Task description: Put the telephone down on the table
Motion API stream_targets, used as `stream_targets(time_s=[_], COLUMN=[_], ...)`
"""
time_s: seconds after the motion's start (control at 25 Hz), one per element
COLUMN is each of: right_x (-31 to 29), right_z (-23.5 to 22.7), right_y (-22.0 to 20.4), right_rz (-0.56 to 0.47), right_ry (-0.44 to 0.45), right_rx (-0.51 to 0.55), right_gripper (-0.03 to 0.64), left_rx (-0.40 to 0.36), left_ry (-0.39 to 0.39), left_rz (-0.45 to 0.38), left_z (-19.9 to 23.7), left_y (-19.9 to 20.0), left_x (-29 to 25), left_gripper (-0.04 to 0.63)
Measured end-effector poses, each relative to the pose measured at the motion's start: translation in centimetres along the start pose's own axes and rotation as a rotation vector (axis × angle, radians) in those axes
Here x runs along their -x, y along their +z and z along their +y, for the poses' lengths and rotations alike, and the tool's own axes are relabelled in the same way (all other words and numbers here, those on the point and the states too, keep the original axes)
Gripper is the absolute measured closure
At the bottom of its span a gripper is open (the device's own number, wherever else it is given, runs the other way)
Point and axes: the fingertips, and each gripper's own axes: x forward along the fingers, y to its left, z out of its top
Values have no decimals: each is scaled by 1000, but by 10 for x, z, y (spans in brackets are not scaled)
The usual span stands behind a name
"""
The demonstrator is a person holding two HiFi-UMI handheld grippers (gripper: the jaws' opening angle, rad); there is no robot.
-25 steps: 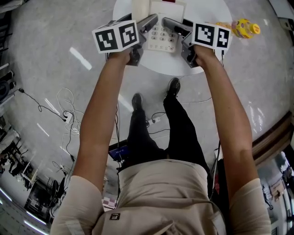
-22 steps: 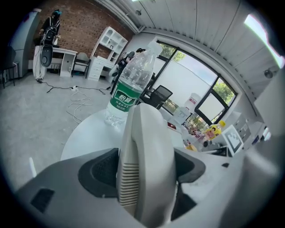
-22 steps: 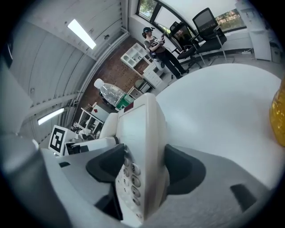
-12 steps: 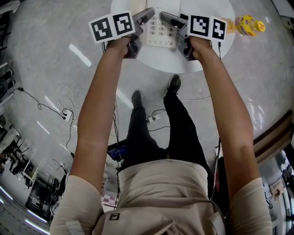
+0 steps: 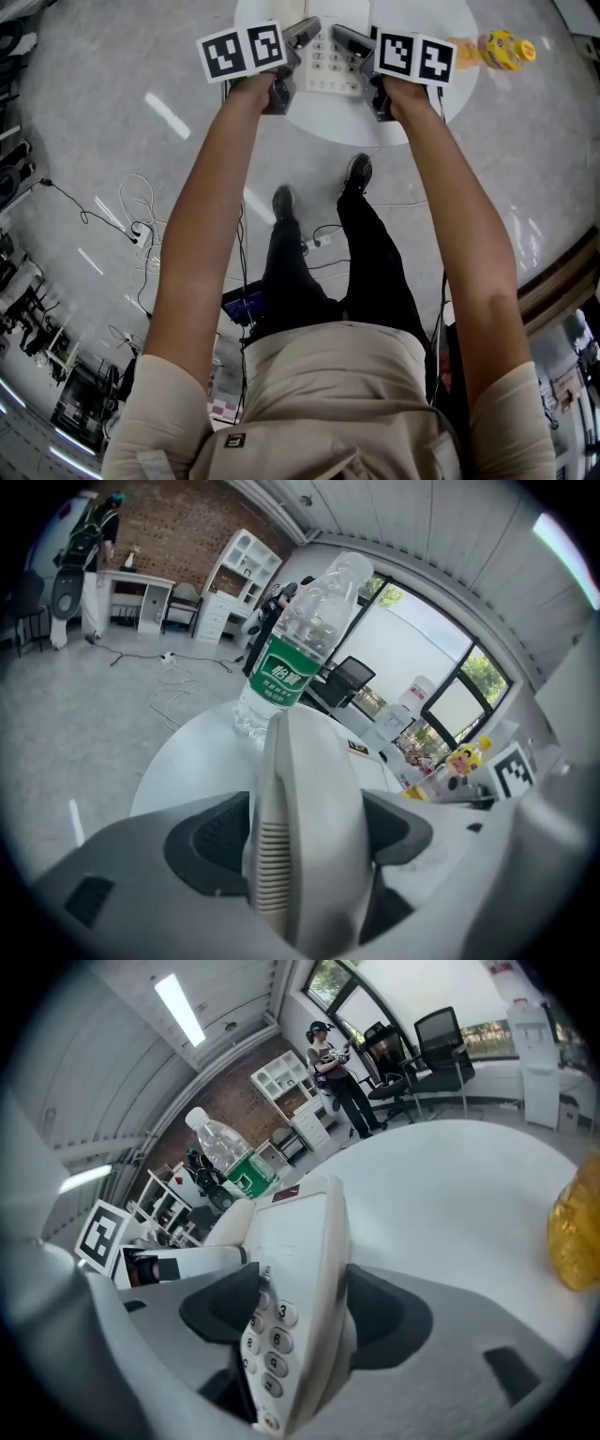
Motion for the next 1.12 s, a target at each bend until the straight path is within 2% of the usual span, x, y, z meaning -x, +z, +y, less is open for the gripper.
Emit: stream_targets(time_s=[0.24, 0.52, 0.68, 0.76, 0.92, 1.04, 1.12], right_x=[9, 36, 63, 80, 119, 158, 189], right_z=[0, 4, 7, 17, 60, 105, 140], right_y=[3, 11, 24, 33, 59, 82, 94], right_rz=[31, 35, -7, -47, -157, -268, -332], right_ry=[-161, -234, -270, -256, -173, -93, -36], right_rx=[145, 159, 167, 158, 145, 192, 255], right_gripper=[360, 376, 386, 411, 503, 608, 629], left_rx=[-97, -115, -121, -118, -149, -230, -303], left_ry=[66, 91, 77, 54, -18, -51, -70], left_rz=[5, -33, -74, -106, -196, -287, -357], left_z=[2, -5, -18, -29, -66, -99, -122], left_y=[-5, 9, 25, 37, 70, 97, 114], left_x=[14, 46, 71, 89, 137, 186, 225], left_gripper=[247, 247, 247, 247, 255, 316, 374])
